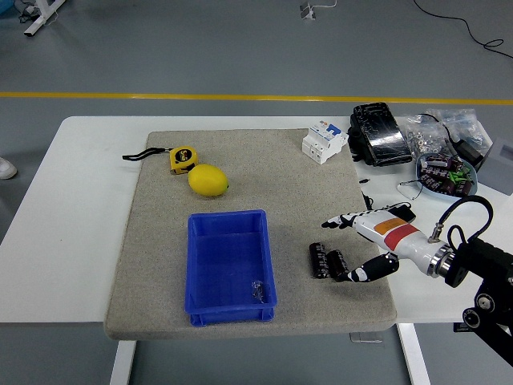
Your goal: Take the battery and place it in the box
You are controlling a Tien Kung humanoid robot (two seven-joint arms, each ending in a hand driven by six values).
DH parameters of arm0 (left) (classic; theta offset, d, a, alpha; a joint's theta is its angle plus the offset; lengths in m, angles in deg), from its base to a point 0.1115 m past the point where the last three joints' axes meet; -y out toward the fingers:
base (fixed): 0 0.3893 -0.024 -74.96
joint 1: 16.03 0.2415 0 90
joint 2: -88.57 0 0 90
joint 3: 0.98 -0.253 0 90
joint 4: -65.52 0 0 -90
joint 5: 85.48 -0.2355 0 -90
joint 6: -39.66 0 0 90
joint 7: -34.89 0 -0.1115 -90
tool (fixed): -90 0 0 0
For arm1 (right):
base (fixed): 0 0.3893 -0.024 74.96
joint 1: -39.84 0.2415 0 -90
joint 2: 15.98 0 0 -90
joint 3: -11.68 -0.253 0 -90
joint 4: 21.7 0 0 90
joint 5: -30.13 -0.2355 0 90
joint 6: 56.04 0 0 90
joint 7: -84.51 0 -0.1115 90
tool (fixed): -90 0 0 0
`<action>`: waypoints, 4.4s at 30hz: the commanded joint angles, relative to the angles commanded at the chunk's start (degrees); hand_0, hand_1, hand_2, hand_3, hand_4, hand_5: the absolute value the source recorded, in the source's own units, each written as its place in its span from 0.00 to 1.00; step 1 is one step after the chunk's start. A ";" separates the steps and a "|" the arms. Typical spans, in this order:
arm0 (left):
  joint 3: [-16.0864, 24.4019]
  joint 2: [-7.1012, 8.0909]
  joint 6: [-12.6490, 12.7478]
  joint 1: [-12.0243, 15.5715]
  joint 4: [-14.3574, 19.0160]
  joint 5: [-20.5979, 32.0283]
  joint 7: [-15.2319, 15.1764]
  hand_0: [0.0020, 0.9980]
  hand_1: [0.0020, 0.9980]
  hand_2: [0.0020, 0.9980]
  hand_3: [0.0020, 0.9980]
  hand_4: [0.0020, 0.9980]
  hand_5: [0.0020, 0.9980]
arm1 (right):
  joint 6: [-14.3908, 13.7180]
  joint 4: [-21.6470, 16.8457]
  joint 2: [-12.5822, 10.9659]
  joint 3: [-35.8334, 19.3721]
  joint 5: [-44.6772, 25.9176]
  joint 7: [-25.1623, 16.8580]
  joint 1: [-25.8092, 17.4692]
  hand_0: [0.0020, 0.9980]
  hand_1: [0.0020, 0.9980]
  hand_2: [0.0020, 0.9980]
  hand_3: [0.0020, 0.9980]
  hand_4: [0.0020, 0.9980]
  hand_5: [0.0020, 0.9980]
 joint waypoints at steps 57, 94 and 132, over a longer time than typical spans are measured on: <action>2.93 0.03 0.34 -0.05 0.30 -6.55 2.45 0.64 0.66 0.72 0.59 0.67 0.58 | -8.85 10.93 4.44 3.03 -2.01 -3.94 -0.57 0.43 0.48 0.55 0.59 0.77 0.03; 4.73 0.35 0.16 0.20 0.30 -9.97 3.22 0.63 0.66 0.72 0.59 0.66 0.59 | -7.93 0.27 7.96 1.97 -0.14 -2.28 6.07 0.36 0.44 0.52 0.54 0.65 0.00; 5.82 0.86 0.39 -0.29 0.24 -12.14 3.98 0.62 0.64 0.69 0.59 0.66 0.59 | 1.05 0.62 8.92 -1.01 0.80 1.08 9.35 0.55 0.63 0.85 1.00 1.00 0.27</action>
